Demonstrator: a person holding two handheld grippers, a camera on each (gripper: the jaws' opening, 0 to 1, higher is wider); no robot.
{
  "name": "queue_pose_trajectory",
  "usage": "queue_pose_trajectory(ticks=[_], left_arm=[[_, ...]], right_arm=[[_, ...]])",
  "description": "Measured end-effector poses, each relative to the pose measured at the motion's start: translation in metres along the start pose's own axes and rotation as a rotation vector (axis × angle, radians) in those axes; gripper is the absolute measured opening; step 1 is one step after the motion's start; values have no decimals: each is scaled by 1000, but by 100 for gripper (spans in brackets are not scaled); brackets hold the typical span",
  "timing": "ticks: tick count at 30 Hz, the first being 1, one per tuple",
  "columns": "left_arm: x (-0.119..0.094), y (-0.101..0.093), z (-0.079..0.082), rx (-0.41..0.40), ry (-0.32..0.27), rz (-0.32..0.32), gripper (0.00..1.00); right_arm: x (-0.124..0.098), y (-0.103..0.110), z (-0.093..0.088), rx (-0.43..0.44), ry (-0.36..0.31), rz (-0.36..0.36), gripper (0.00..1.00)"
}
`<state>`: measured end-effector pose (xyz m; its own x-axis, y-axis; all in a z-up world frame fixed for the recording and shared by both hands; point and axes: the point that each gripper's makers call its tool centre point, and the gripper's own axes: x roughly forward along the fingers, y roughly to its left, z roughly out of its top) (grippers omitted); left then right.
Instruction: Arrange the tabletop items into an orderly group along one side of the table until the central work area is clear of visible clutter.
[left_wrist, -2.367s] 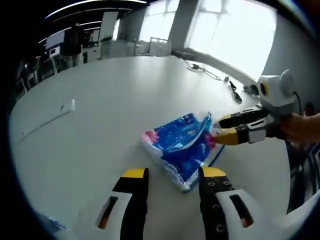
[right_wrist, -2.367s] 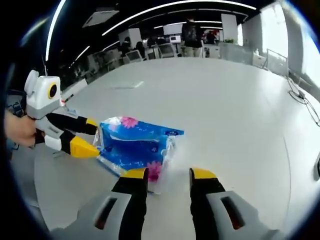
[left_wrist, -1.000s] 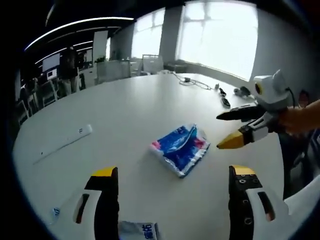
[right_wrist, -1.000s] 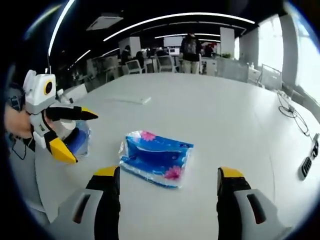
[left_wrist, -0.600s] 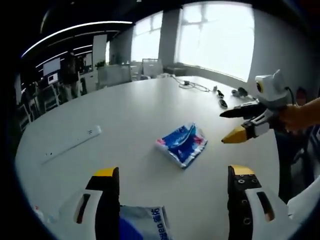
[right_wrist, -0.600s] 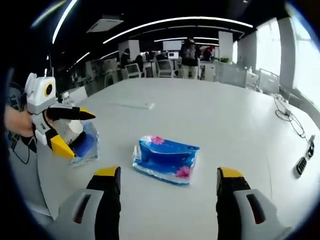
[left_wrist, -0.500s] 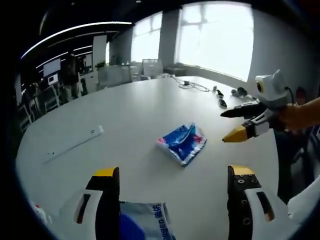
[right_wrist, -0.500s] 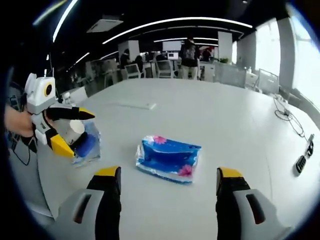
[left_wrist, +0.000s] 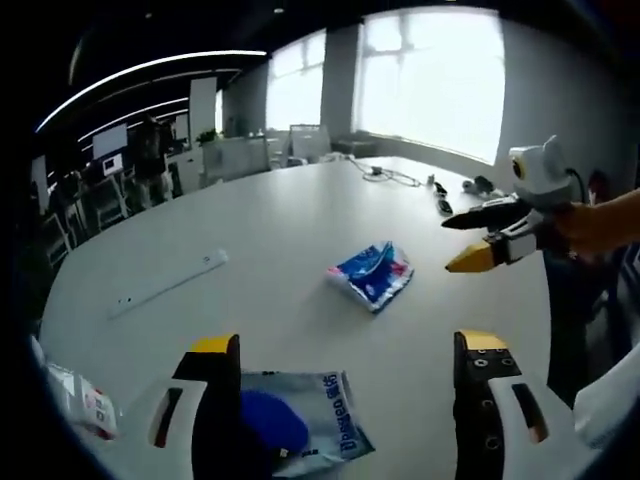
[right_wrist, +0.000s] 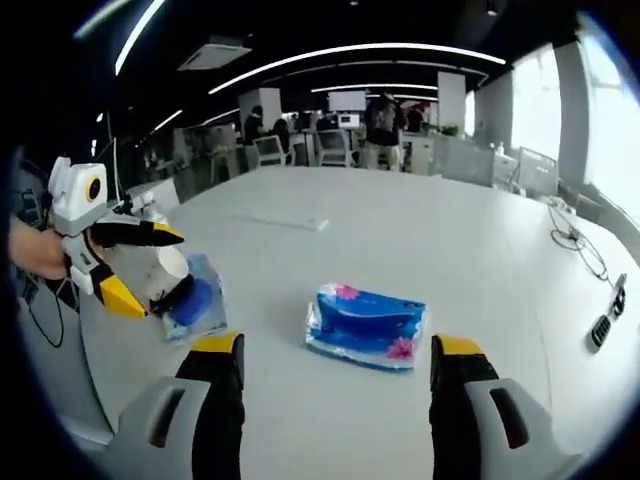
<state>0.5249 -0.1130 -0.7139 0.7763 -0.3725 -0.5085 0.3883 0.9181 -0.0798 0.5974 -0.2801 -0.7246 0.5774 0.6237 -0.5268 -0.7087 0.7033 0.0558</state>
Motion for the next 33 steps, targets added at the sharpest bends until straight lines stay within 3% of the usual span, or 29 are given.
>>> queue_pose_trajectory(ticks=[9,13,22,33], left_arm=[[-13,8,-2,-4,-13,13,83],[-22,14,-1,-24,-41,22,83],[-43,30,-10,-43,-57,43,83],[-79,60,-38,-96,-52,105,83]], right_arm=[[0,14,2,-7,-4,10,73],[-1,25,13,60,-67,31,73],[0,31,11,86,-73,31,73],[-7,35,0,83,-59,43,77]])
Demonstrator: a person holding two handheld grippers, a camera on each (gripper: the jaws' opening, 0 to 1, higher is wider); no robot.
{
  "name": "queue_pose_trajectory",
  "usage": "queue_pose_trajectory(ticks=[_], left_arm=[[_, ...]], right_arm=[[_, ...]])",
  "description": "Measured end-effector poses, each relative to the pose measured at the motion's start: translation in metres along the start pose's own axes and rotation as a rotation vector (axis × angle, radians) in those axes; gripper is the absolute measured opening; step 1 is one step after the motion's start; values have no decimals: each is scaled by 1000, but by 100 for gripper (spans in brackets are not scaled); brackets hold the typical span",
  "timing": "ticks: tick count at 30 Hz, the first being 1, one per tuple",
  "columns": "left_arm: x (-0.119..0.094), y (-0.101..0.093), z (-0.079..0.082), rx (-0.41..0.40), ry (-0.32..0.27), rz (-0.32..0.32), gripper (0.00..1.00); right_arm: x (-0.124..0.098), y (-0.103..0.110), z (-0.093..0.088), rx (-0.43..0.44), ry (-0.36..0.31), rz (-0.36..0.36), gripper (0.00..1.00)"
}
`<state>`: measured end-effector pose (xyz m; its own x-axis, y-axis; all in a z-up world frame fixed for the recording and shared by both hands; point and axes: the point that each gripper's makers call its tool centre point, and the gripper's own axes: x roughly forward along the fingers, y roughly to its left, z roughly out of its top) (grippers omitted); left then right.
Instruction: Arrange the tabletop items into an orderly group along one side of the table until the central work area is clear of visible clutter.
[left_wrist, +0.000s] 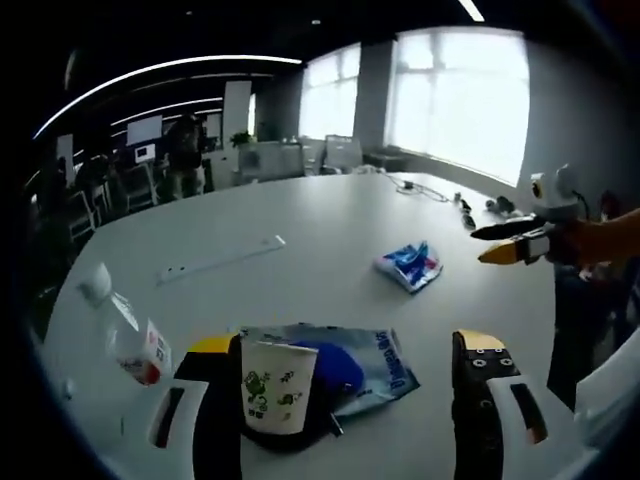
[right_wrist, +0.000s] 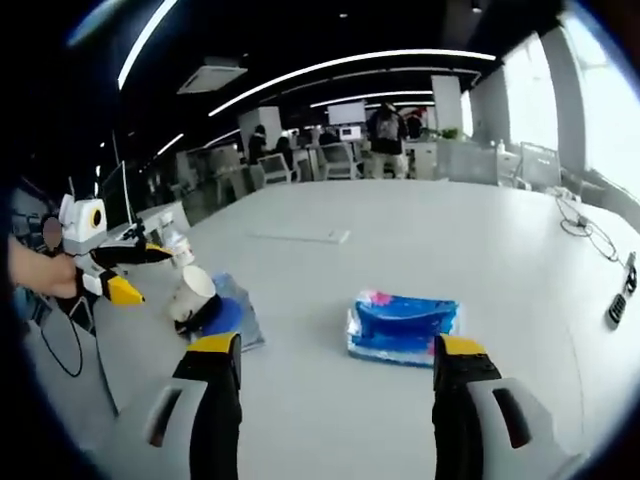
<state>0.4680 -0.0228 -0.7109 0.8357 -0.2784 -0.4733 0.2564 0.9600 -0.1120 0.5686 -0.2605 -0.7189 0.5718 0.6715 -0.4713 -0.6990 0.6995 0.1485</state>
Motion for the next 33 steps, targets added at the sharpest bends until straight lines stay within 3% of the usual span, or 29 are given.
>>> queue_pose_trajectory(ticks=[13,33], left_arm=[[-26,31,-22,-32,11,44,82],[-32,47,-25,-54,4,66,80]], right_arm=[[3,17,-16,-39,48,34,80],[21,44,-13,-73,66,93,80]])
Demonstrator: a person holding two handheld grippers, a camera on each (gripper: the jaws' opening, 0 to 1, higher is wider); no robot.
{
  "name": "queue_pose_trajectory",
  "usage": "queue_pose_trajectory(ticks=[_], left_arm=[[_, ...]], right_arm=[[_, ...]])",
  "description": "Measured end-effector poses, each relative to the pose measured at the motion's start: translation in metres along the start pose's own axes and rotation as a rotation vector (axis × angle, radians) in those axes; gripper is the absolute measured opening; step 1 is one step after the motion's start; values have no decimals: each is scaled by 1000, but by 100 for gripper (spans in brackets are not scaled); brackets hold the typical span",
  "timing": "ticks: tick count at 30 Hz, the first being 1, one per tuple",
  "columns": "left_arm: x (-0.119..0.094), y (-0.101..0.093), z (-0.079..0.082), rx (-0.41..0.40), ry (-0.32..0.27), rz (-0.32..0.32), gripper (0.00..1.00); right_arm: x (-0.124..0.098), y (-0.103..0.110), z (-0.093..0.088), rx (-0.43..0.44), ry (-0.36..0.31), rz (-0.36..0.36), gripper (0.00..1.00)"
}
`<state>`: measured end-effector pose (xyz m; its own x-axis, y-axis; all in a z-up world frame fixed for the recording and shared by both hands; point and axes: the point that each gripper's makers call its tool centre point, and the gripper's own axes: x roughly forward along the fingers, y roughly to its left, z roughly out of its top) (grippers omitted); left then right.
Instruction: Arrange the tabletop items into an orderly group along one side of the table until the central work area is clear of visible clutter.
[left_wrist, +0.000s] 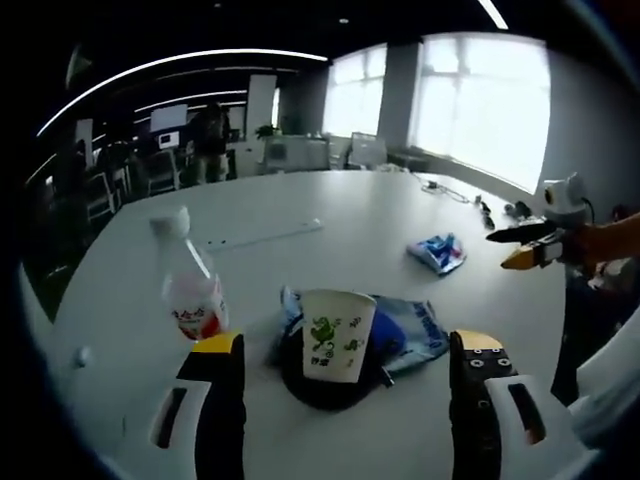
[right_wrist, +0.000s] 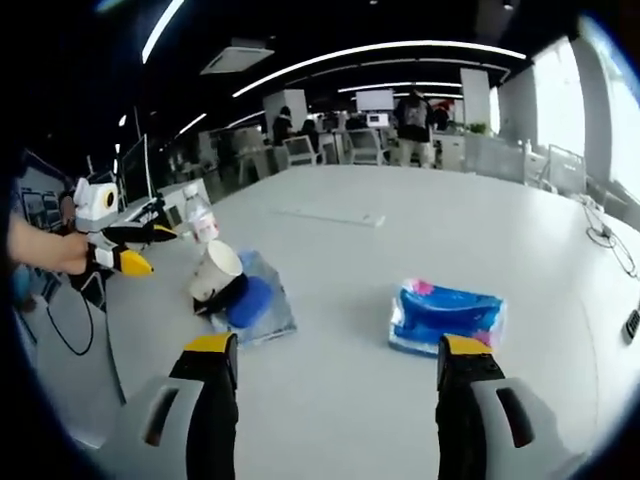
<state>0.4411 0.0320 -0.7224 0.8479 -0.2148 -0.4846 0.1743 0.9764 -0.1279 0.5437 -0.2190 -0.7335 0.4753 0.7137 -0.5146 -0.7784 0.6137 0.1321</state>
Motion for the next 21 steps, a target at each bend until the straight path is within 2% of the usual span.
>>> queue_pose_trajectory(ticks=[9,21], left_arm=[[13,0,-12,-15,36,-4,79],[27,2,-16,-19,60,-11,77]], right_arm=[[12,9,4,3,-1,25,79],[35,27,7,9,8,71,77]])
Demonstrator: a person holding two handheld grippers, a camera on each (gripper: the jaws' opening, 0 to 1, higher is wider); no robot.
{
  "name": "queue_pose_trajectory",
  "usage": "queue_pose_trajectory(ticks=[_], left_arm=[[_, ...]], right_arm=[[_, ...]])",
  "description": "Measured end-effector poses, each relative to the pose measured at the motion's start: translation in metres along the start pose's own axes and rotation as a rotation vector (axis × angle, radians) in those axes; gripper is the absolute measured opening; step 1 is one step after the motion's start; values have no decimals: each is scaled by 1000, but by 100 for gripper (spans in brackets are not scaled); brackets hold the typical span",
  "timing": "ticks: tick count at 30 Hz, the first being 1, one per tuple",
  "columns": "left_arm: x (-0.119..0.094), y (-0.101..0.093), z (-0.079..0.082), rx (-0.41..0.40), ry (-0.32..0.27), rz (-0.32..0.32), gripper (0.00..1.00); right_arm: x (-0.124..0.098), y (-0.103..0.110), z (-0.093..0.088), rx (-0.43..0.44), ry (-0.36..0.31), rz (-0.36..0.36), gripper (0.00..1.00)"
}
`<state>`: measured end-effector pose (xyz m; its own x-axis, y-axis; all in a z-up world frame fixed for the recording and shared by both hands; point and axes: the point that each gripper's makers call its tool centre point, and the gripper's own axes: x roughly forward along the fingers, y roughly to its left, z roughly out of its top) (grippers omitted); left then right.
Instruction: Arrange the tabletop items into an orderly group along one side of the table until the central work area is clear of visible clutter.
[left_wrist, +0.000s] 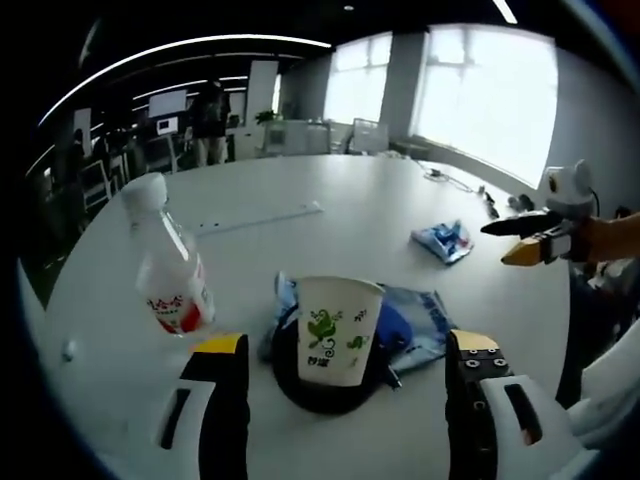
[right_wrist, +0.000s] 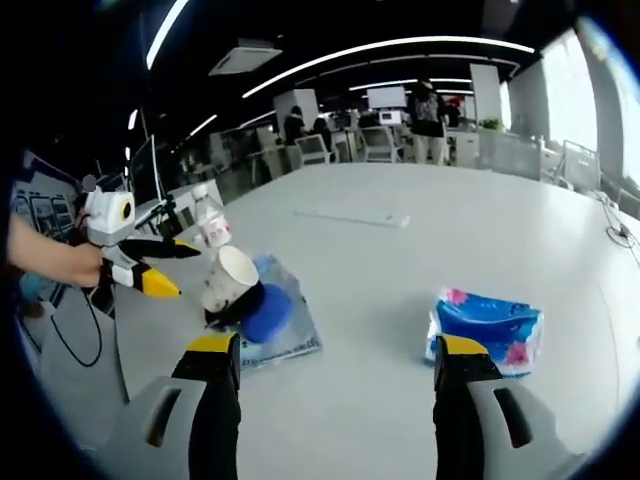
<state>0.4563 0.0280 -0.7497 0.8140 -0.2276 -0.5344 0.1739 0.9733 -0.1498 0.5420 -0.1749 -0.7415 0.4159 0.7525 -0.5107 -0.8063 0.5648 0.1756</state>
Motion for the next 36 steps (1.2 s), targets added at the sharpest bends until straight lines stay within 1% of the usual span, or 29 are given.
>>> queue_pose_trajectory(ticks=[13,18,36], left_arm=[[9,7,-5,-1,19,0,76],[15,8,-10,-3,33,-2,75],[25,12,-12,-11,47,-9,73]], right_arm=[[18,8,3,13,4,26,76],[26,15,2,14,12,43,75],[54,31,5,26,28,94,74]])
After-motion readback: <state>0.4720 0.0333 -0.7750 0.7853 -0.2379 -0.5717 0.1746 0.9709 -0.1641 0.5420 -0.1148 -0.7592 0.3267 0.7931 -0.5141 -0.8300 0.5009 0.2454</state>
